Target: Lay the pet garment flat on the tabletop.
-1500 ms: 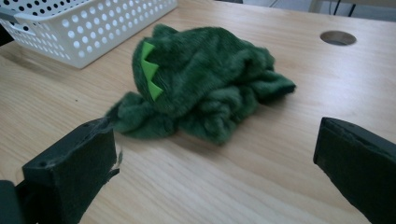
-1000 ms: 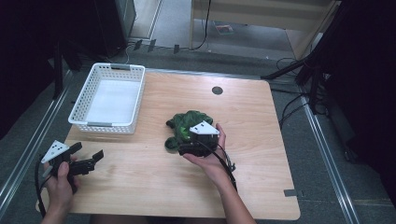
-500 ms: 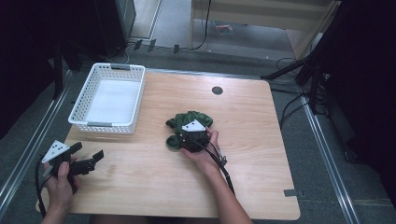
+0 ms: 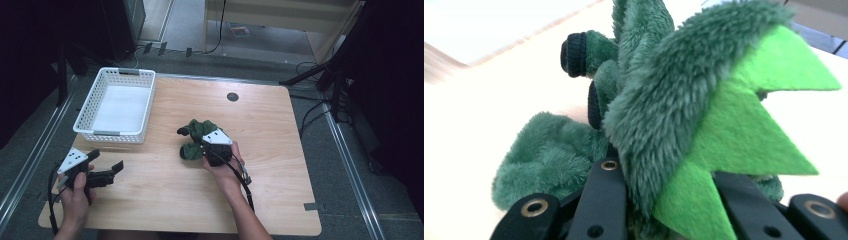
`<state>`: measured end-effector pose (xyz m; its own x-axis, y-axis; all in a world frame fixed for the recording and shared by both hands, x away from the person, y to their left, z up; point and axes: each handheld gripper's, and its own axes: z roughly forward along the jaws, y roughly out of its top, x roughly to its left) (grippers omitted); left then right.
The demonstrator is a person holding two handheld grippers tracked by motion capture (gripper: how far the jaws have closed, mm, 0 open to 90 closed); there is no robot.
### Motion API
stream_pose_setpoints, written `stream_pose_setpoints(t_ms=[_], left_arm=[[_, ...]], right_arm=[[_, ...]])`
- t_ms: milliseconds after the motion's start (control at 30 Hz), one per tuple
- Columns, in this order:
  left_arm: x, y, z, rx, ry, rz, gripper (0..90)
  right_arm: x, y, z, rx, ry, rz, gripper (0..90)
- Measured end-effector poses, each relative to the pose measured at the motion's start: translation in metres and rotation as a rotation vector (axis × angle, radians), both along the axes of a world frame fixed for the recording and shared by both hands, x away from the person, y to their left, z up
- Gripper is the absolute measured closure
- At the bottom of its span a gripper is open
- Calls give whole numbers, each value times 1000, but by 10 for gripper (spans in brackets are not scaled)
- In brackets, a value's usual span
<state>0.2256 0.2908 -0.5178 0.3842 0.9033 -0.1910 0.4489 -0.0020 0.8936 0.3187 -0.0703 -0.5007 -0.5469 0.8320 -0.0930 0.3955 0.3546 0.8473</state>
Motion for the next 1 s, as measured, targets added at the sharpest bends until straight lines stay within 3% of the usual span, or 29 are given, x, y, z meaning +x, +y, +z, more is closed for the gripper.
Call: stream_pose_setpoints(t_ms=[167, 367, 433, 467, 533, 600, 667, 800, 833, 933, 967, 1000], left_arm=[[1, -37, 18, 1, -27, -91, 0], [8, -78, 29, -24, -43, -183, 0], [10, -88, 24, -32, -33, -221, 0], [10, -93, 20, -35, -26, -238, 0], [11, -101, 9, -18, -4, -270, 0], [11, -104, 1, -1, 16, -280, 0], [12, -106, -5, -2, 34, -297, 0], [15, -108, -11, -17, 63, -331, 0], [16, -110, -13, -9, 71, -336, 2], [16, -117, -16, 50, 83, -292, 192], [16, -118, -17, 55, 88, -304, 183], [17, -119, -17, 36, 100, -331, 183]], right_arm=[[-39, -11, 17, 40, 12, 35, 796], [-80, -14, 21, 53, 33, 71, 784], [-88, -14, 15, 48, 42, 66, 709], [-90, -13, 11, 48, 41, 72, 634], [-90, -14, 3, 74, 82, 96, 443], [-89, -15, 2, 87, 107, 117, 384], [-90, -18, 4, 69, 88, 117, 433], [-87, -27, 6, 79, 73, 117, 757], [-85, -29, 6, 96, 80, 119, 780], [-78, -32, 13, 125, 70, 126, 815], [-75, -31, 16, 123, 61, 127, 816], [-71, -30, 20, 127, 54, 132, 816]])
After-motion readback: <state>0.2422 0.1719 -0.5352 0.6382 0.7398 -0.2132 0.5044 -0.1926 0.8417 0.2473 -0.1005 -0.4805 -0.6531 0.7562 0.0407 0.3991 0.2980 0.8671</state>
